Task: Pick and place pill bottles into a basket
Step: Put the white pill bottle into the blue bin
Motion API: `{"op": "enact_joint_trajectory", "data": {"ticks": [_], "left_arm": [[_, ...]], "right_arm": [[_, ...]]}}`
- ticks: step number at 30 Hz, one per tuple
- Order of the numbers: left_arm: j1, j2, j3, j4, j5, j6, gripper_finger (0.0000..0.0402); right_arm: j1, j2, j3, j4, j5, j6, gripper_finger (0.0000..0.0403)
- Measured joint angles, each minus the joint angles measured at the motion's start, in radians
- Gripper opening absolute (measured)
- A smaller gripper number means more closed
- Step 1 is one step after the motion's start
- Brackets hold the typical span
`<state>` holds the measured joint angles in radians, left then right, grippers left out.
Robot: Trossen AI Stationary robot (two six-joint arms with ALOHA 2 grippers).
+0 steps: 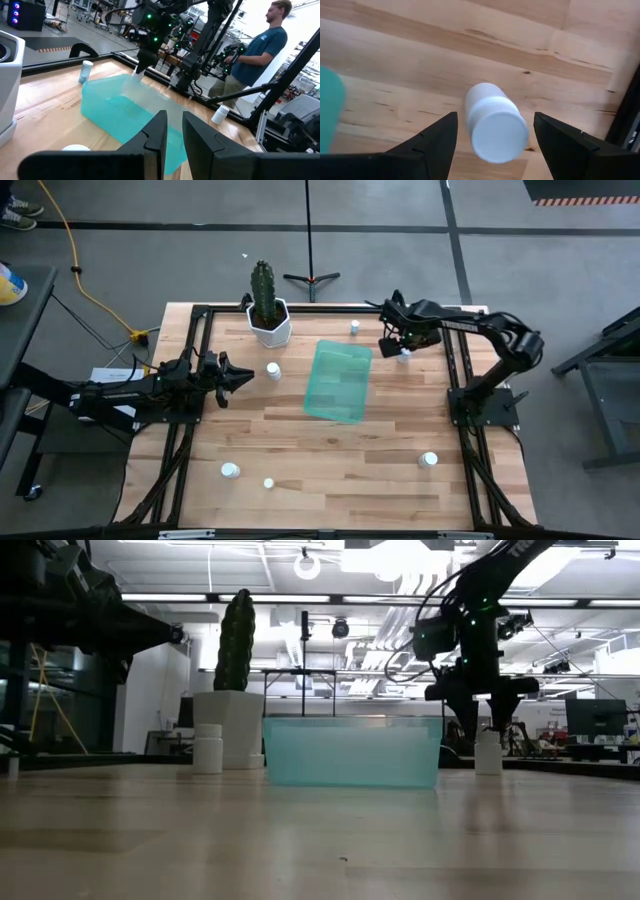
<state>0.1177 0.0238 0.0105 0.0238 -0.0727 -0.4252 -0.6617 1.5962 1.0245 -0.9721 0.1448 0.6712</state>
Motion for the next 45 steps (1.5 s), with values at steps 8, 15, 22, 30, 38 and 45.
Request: {"op": "enact_joint_trajectory", "data": {"ticks": [8, 15, 22, 30, 38, 45], "left_arm": [[0.000, 0.000, 0.000, 0.000, 0.000, 0.000, 0.0095], [0.000, 0.000, 0.000, 0.000, 0.000, 0.000, 0.0095], [0.000, 0.000, 0.000, 0.000, 0.000, 0.000, 0.0095], [0.000, 0.000, 0.000, 0.000, 0.000, 0.000, 0.0095], [0.000, 0.000, 0.000, 0.000, 0.000, 0.000, 0.0095], [0.000, 0.000, 0.000, 0.000, 0.001, 0.000, 0.0095]], "right_arm": [[0.000, 0.039, 0.000, 0.000, 0.005, 0.000, 0.0252], [0.000, 0.041, 0.000, 0.023, 0.005, 0.000, 0.0252], [-0.003, 0.041, 0.000, 0.027, 0.005, 0.000, 0.0252], [-0.025, 0.041, 0.000, 0.019, -0.002, -0.007, 0.0240], [-0.033, 0.041, 0.000, 0.019, -0.002, -0.007, 0.0194], [-0.033, 0.040, 0.000, 0.015, -0.002, -0.005, 0.0172]]}}
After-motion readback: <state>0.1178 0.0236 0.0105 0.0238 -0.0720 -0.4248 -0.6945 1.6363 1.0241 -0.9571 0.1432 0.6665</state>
